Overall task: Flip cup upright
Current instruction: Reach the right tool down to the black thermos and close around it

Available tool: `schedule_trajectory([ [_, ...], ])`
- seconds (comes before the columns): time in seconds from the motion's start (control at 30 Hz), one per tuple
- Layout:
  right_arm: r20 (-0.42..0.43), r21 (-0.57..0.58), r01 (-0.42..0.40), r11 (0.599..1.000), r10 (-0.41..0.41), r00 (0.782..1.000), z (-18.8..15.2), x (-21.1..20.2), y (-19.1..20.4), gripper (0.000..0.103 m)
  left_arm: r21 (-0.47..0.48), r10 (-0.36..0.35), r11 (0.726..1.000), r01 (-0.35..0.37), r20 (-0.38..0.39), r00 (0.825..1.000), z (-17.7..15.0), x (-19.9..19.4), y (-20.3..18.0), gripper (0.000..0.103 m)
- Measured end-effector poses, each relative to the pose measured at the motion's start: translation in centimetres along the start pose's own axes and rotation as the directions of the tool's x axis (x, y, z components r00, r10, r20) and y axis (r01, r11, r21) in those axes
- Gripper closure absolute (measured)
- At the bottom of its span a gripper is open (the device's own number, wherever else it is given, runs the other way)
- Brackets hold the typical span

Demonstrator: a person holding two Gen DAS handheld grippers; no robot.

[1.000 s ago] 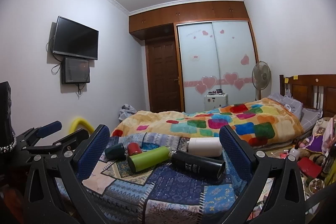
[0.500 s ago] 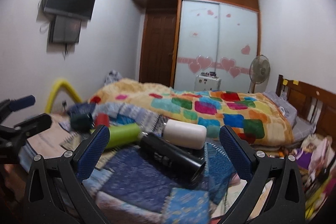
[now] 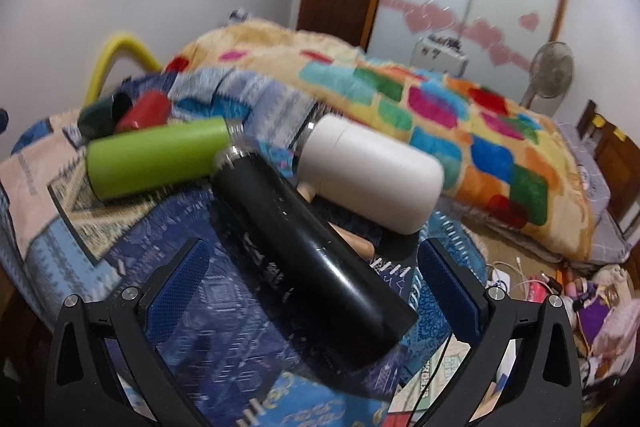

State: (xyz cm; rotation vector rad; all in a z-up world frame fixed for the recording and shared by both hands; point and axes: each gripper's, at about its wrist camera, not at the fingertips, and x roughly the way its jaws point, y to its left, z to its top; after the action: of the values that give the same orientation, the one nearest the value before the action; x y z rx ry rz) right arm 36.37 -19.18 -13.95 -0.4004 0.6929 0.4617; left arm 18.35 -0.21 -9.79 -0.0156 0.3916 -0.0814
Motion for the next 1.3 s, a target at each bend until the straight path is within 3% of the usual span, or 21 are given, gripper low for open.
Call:
schedule_trajectory([
  [0.2, -0.118, -0.076, -0.062, 0.995, 0.053, 0.992, 0.9, 2.9, -0.8, 0.0, 0.01, 0.0, 1.0, 0.001, -0.012, 1.0, -0.8, 1.3, 0.0, 0.0],
  [0.37, -0.169, -0.11, -0.122, 0.986, 0.102, 0.98, 1.7, 3.8, -0.5, 0.0, 0.002, -0.006, 1.0, 0.006, -0.039, 0.999, -1.6, 2.4, 0.0, 0.0],
  [0.47, -0.196, -0.132, -0.128, 0.983, 0.101, 0.975, 2.1, 4.8, -0.4, 0.006, 0.0, -0.006, 1.0, 0.006, -0.048, 0.999, -1.8, 2.8, 0.1, 0.0],
  [0.67, -0.295, -0.125, -0.199, 0.972, 0.155, 0.943, 2.2, 6.5, -0.5, 0.017, -0.017, -0.009, 1.0, 0.008, -0.053, 0.999, -2.0, 3.2, 0.3, 0.0],
  [0.77, -0.353, -0.141, -0.202, 0.969, 0.142, 0.925, 1.5, 7.6, -0.1, 0.022, -0.024, -0.012, 1.0, 0.01, -0.056, 0.998, -1.9, 3.5, 0.4, 0.0],
  [0.83, -0.348, -0.173, -0.182, 0.968, 0.113, 0.931, 1.1, 7.6, 0.4, 0.023, -0.028, -0.011, 1.0, 0.01, -0.057, 0.998, -2.0, 3.6, 0.4, 0.0],
  [1.3, -0.313, -0.13, -0.168, 0.977, 0.12, 0.942, -0.1, 4.0, 2.8, 0.035, -0.03, 0.002, 1.0, -0.003, -0.038, 0.999, -1.7, 2.6, 0.4, 0.0],
])
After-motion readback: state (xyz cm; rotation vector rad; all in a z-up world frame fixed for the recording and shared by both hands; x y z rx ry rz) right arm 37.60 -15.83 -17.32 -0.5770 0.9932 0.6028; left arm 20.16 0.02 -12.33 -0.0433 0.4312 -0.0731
